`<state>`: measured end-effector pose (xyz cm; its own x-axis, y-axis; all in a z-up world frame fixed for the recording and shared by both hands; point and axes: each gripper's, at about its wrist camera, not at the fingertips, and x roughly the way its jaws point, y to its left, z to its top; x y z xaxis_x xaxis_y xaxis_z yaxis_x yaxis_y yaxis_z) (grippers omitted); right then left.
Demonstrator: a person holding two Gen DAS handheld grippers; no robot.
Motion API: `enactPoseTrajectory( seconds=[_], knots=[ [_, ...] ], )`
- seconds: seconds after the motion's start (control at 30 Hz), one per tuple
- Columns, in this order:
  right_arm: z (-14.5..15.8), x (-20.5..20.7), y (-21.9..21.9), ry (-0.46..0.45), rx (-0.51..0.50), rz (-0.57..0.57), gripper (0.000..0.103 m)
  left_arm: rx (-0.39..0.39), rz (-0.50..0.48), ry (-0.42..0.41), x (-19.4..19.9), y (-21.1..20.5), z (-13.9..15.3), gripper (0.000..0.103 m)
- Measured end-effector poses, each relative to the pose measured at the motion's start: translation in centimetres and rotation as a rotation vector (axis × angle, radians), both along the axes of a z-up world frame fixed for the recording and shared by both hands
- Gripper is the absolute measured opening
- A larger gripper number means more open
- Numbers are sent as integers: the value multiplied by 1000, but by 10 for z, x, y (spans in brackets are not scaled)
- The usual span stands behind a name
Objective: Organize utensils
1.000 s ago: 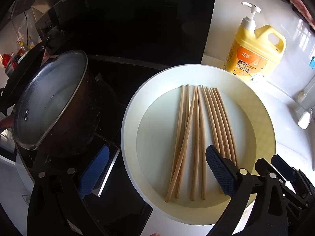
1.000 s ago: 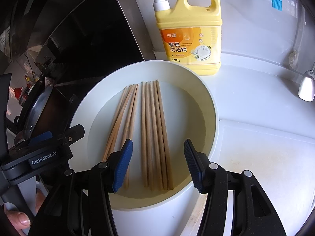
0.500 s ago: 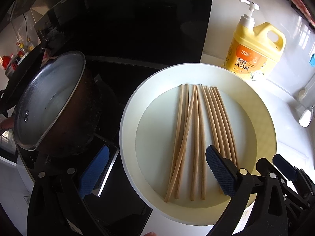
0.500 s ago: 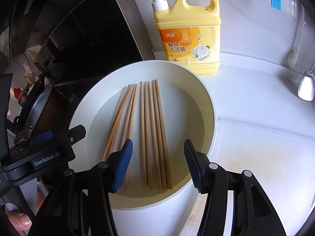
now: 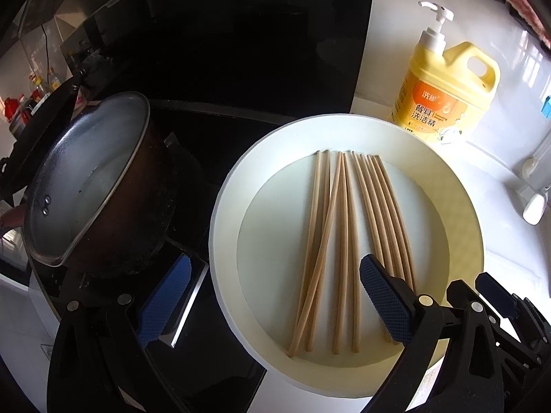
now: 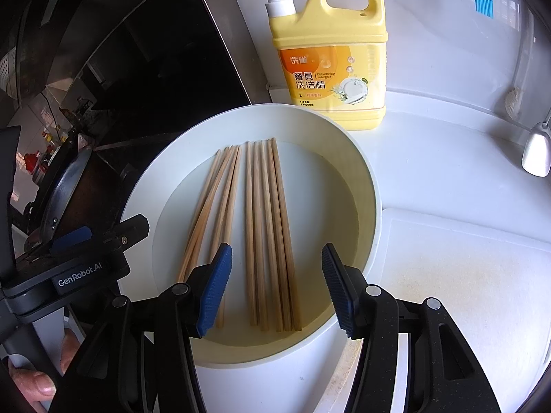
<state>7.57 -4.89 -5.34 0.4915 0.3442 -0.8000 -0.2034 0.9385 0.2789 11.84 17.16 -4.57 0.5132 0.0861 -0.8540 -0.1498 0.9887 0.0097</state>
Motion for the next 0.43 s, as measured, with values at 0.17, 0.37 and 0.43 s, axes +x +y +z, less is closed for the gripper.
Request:
enactPoseTrajectory(
  seconds=[0.17, 0.37, 0.43],
  knots=[
    [-1, 0, 0, 1, 1, 0, 52, -7, -18, 3, 2, 0, 0, 97],
    [-2, -1, -1, 1, 1, 1, 52, 15, -12, 13, 1, -5, -1, 97],
    [-2, -1, -1, 3, 3, -2, 52, 16, -16, 14, 1, -5, 0, 97]
  ],
)
